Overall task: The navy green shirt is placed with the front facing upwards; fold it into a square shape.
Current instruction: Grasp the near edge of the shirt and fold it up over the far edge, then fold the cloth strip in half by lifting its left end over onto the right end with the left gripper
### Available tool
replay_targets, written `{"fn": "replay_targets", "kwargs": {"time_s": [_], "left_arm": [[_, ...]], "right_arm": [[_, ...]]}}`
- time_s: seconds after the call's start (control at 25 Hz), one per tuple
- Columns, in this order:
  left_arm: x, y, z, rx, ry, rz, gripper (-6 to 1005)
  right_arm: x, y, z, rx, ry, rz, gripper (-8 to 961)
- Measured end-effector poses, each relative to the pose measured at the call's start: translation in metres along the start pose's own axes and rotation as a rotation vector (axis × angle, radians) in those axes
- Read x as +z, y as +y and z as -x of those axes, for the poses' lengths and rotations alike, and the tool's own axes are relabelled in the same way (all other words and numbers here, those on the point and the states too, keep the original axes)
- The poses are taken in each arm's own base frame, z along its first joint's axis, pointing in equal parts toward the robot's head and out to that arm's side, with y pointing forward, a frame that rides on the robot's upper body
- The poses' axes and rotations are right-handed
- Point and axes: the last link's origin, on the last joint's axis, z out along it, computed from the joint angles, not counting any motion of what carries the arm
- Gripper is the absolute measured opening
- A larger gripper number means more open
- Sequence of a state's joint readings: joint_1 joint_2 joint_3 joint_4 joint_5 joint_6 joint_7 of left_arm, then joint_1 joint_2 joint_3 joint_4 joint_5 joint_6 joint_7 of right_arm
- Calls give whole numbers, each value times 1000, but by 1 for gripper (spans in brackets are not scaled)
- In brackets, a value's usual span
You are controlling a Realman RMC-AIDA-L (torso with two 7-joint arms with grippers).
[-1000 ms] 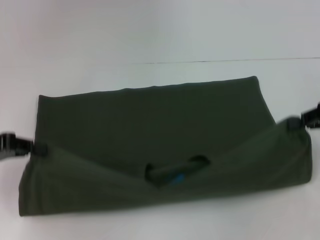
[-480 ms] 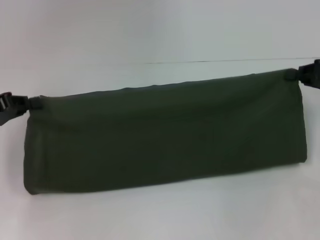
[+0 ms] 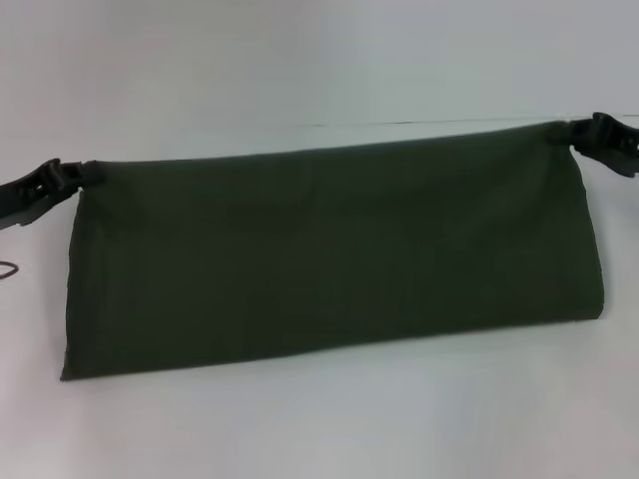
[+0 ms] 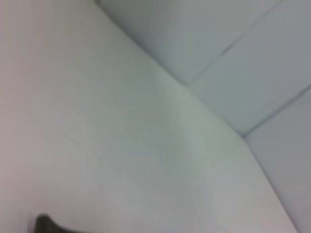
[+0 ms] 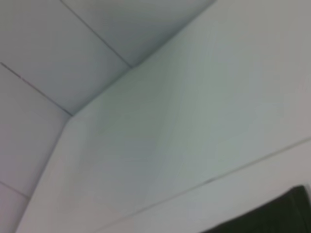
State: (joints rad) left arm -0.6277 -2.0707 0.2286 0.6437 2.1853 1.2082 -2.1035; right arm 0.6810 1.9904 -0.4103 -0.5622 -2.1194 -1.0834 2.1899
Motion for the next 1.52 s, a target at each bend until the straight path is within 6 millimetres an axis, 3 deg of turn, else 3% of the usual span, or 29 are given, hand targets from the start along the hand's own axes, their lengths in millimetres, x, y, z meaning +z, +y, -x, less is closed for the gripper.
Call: {"fn": "replay_targets", "kwargs": {"time_s": [0.32, 0.64, 1.0, 1.24, 1.44, 1.52], "left_arm": [[15, -1, 6, 16, 73, -48, 154], [25, -7, 16, 21, 91, -92, 160], [38, -4, 19, 57, 127, -121, 166], [42, -3, 19, 53, 167, -139, 170], [40, -6, 20, 38, 190, -140, 173], [38, -7, 21, 33, 194, -140, 227]], "right_arm": [[16, 7, 5, 0, -79, -8, 46], [38, 9, -7, -36, -85, -76, 45], [43, 9, -11, -69, -82, -110, 46], [43, 10, -11, -84, -133, -87, 106], [42, 9, -14, -79, -134, -88, 354], [41, 7, -15, -74, -132, -86, 520]]}}
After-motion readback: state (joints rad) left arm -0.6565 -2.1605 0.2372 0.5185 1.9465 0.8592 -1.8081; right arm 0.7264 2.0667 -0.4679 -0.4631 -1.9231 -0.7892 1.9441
